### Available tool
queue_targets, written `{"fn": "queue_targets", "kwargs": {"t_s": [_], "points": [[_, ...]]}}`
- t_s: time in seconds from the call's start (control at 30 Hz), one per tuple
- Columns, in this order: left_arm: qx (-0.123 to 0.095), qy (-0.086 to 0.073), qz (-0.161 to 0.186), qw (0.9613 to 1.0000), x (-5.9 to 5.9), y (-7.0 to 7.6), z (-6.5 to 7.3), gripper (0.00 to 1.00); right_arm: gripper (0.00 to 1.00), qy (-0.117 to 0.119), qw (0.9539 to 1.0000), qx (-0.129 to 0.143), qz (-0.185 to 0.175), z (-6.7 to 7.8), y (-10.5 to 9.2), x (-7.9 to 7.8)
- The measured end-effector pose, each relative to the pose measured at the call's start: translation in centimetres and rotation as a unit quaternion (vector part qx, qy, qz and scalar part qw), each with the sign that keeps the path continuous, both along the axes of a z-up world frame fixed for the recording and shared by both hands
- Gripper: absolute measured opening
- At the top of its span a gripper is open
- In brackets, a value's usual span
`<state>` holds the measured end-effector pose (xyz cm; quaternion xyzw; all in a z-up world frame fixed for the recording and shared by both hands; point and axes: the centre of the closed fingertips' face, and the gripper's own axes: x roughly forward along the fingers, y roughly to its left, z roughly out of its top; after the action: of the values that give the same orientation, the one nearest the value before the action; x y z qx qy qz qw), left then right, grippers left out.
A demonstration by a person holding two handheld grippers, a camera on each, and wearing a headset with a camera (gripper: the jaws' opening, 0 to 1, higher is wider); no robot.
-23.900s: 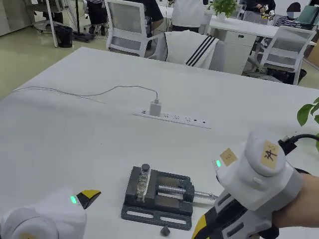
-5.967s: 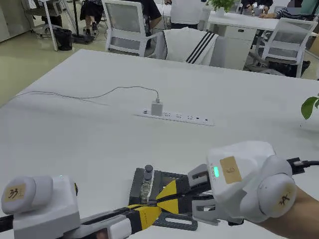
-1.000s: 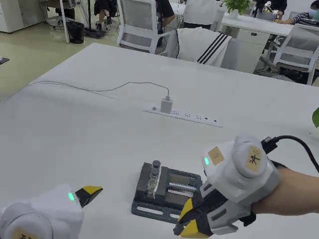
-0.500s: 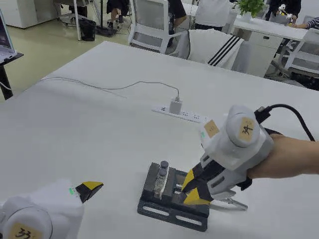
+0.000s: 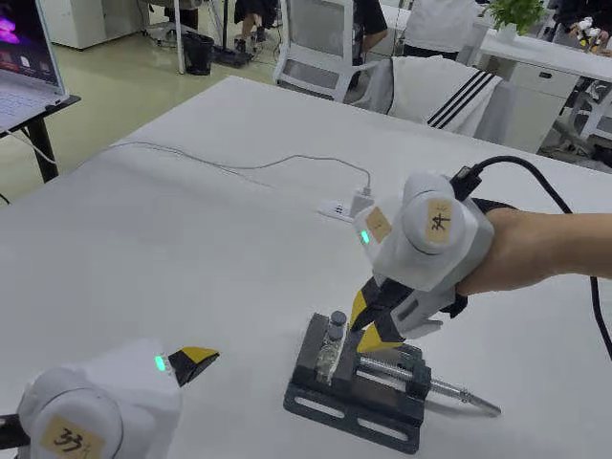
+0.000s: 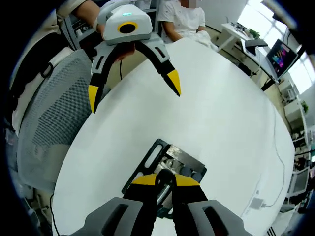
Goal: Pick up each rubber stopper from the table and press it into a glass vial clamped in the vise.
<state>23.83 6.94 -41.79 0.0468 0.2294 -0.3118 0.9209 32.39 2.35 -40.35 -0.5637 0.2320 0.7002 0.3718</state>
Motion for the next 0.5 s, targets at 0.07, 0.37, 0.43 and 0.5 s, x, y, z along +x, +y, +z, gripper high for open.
{"fn": "queue_targets", "kwargs": {"t_s": [0.07, 0.37, 0.43, 0.5], "points": [[-0.002, 0.001, 0.002, 1.0, 0.0, 0.0, 0.0, 0.99, 0.05, 0.002, 1.0, -0.002, 0.001, -0.4, 0.3, 0.2], [-0.004, 0.002, 0.012, 0.9999, -0.1, 0.4, 0.0, 0.99, 0.05, 0.002, 0.9995, -0.03, 0.01, -1.4, 1.0, 0.5], [-0.005, 0.002, 0.013, 0.9999, -0.1, 0.5, 0.0, 0.98, 0.05, 0.002, 0.9994, -0.033, 0.01, -1.5, 1.2, 0.5], [-0.005, 0.002, 0.016, 0.9999, -0.2, 0.5, 0.0, 0.98, 0.05, 0.002, 0.9993, -0.035, 0.009, -1.6, 1.4, 0.6]]}}
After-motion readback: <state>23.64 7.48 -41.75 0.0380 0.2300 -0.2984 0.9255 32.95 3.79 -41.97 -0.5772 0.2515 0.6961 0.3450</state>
